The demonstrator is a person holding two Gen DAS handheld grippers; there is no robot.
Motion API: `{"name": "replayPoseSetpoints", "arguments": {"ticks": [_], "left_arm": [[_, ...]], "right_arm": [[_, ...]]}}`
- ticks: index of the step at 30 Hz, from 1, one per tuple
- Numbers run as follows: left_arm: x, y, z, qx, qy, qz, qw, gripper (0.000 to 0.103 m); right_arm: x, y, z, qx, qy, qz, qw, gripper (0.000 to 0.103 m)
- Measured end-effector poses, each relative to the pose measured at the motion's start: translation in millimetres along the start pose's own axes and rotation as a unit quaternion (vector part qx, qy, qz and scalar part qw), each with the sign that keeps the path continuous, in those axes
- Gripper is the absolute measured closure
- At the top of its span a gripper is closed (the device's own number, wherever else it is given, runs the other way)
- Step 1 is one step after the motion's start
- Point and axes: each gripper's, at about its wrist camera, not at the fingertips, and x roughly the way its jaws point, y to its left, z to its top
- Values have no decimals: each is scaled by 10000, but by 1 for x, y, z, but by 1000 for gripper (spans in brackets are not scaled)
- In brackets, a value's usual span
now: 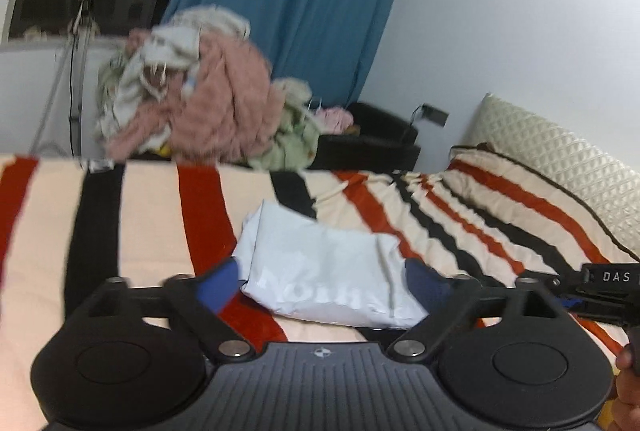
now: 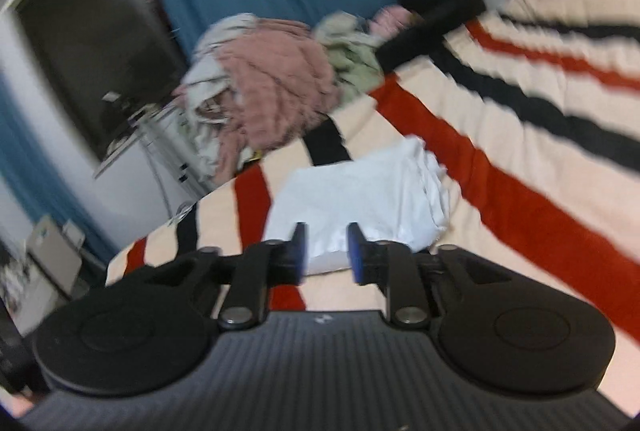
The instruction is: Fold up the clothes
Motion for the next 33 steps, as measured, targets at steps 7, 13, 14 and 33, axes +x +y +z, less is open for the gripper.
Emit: {"name": "replayPoseSetpoints", "arguments": {"ticks": [7, 13, 14, 33], "left_arm": [[-98, -37, 2, 398, -237, 138, 9988, 0], [-150, -48, -13, 825, -398, 361, 9951, 0], [-159, -50, -15, 896, -425, 398, 9943, 0], [-177, -20, -87, 868, -729, 937, 9891, 0]], "right_arm": [[-75, 42, -21, -753, -392, 14, 9964, 10], [-110, 59, -44, -1082, -637, -2, 9921, 10], [-114, 61, -49, -1122, -685, -11, 9913, 10], [-81, 70, -121, -1368, -1243, -294, 9823, 31]]}}
